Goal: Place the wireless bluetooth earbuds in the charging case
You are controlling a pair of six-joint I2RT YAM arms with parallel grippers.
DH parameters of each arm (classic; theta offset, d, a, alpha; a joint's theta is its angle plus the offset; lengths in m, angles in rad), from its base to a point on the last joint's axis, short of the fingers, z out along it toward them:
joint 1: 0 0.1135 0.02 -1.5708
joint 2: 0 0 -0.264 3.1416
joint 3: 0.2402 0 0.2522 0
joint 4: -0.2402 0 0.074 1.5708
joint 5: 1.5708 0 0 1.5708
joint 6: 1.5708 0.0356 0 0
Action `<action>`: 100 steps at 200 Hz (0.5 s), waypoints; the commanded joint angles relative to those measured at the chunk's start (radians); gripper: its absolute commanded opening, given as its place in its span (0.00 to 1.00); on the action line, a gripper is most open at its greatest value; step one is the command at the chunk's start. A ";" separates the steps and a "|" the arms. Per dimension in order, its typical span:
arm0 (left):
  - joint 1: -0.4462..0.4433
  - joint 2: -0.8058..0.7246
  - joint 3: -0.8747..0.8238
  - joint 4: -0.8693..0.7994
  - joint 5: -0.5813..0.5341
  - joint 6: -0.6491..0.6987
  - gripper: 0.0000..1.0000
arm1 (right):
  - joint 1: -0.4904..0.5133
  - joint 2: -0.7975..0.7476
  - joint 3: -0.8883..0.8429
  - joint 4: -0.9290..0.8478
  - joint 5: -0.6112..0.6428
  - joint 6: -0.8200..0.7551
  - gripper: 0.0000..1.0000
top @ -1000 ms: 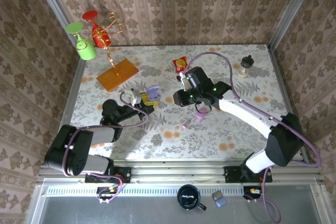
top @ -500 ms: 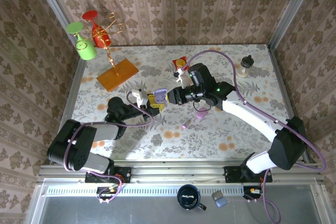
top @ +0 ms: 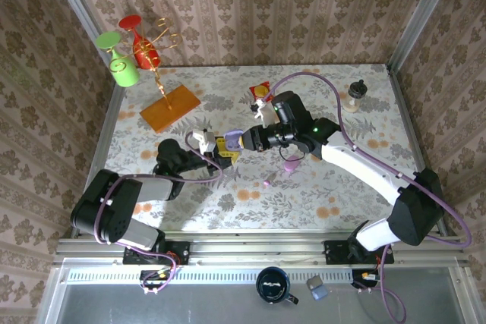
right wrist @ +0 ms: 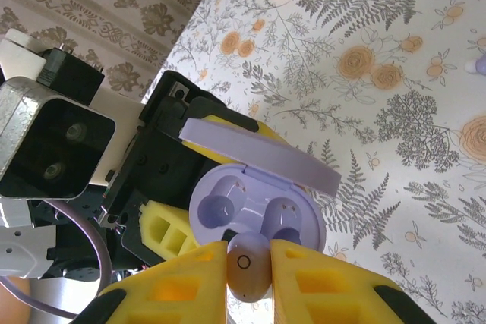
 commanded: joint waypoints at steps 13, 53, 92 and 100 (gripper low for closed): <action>-0.008 0.002 0.034 0.029 0.051 -0.030 0.25 | -0.008 0.032 0.044 0.026 0.003 -0.015 0.21; -0.007 -0.005 0.038 0.029 0.045 -0.064 0.24 | -0.016 0.047 0.033 0.031 0.002 -0.014 0.21; -0.010 -0.027 0.027 0.029 0.016 -0.096 0.25 | -0.019 0.047 0.019 0.041 0.000 -0.017 0.21; -0.009 -0.035 0.022 0.029 0.010 -0.088 0.25 | -0.019 0.047 0.016 0.043 -0.004 -0.016 0.21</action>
